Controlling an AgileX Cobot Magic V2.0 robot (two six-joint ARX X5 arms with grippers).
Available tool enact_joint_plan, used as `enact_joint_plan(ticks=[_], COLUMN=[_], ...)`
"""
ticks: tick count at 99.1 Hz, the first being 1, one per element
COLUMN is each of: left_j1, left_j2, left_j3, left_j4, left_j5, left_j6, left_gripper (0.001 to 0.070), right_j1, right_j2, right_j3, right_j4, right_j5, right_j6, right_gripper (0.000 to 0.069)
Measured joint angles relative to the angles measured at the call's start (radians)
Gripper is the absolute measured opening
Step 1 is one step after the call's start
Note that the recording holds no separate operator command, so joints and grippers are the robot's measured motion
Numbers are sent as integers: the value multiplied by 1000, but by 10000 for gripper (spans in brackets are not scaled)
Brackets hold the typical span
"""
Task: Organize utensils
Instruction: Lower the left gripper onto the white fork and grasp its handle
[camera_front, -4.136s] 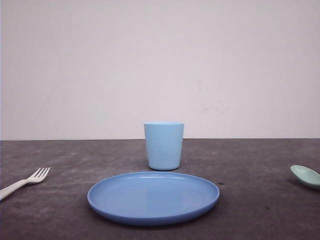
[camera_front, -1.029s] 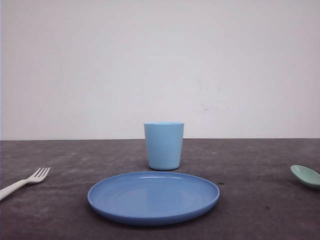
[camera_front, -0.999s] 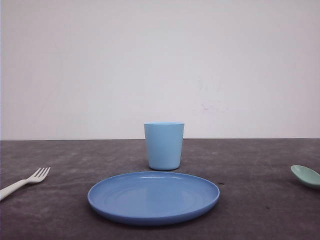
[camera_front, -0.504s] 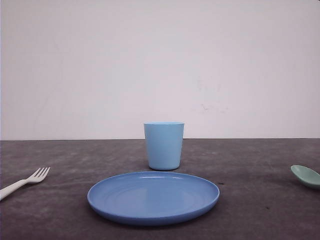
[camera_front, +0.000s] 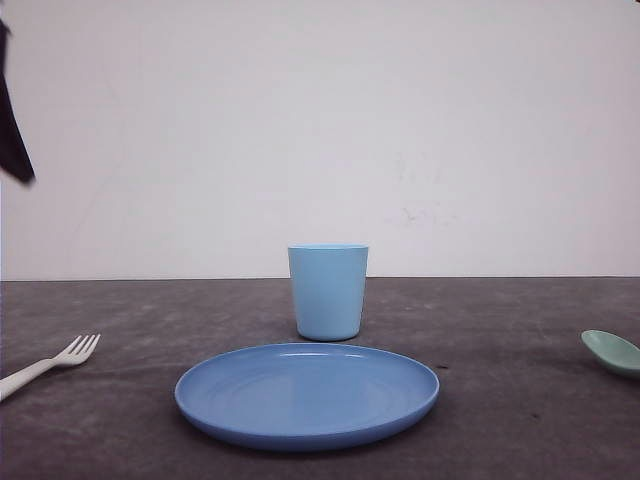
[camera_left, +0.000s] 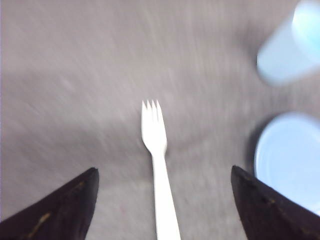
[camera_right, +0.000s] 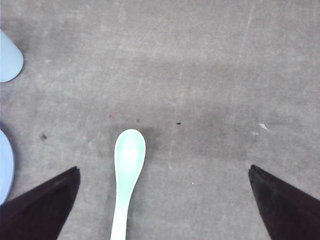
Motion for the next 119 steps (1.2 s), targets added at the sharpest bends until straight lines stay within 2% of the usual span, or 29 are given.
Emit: enact_joint_plan(ticks=[25, 45, 55, 74, 119], left_j1=[-102, -148, -162, -182, -188], left_j2=[178, 317, 365, 412, 497], left_j3=[-33, -33, -33, -33, -28], left_j4=[96, 182, 212, 241, 284], left_j5=[-82, -129, -145, -188, -227], left_j6=[-37, -48, -50, -50, -50], left_gripper=[513, 510, 502, 438, 422], right_j1=[0, 0, 0, 0, 0], right_j2=[0, 0, 0, 0, 0], right_j3=[0, 0, 0, 0, 0], right_j4=[-1, -1, -1, -1, -1], right_j5=[0, 0, 0, 0, 0], right_j6=[0, 0, 0, 0, 0], right_gripper=[680, 680, 680, 680, 680])
